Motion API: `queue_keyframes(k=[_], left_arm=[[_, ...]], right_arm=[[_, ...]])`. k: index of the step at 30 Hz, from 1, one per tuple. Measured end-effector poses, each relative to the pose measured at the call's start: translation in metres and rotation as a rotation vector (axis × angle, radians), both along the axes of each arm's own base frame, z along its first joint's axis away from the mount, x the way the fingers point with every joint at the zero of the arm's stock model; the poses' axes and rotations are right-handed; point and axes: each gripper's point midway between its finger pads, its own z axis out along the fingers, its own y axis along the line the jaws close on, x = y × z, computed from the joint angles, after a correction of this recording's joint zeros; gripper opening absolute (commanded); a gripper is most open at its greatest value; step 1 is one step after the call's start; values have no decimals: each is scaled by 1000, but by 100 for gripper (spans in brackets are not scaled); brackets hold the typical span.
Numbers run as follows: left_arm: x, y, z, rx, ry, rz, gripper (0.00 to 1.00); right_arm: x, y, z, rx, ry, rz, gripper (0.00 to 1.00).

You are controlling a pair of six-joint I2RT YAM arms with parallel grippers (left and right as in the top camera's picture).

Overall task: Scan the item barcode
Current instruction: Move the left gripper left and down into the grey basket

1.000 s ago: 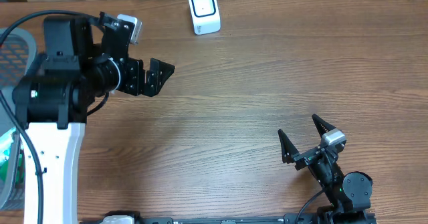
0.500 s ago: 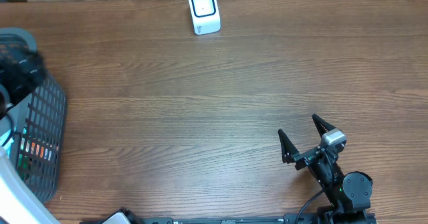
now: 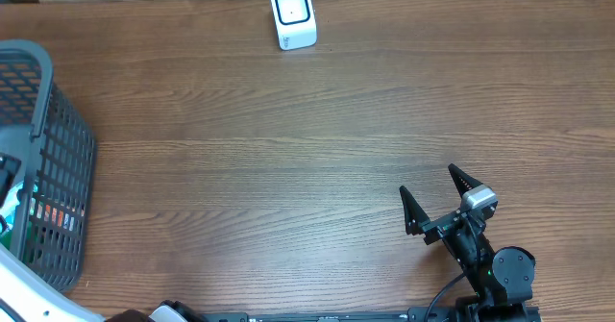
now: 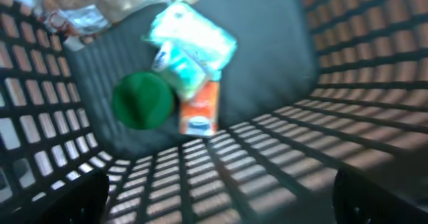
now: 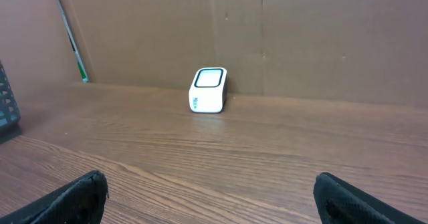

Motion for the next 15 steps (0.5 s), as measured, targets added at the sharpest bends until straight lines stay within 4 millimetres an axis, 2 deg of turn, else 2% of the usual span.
queue_keyframes(k=[1, 2, 6, 10, 15], left_arm=[[-1, 4, -6, 5, 13, 6, 100], [-4, 6, -15, 6, 40, -1, 100], [-1, 16, -24, 23, 84, -41, 100], [1, 29, -48, -15, 155, -60, 94], [-18, 39, -85, -132, 264, -29, 91]], right_arm=[[0, 0, 0, 0, 0, -1, 100], [0, 0, 0, 0, 0, -1, 100], [0, 0, 0, 0, 1, -1, 100], [0, 0, 0, 0, 1, 0, 100], [0, 0, 0, 0, 0, 0, 100]])
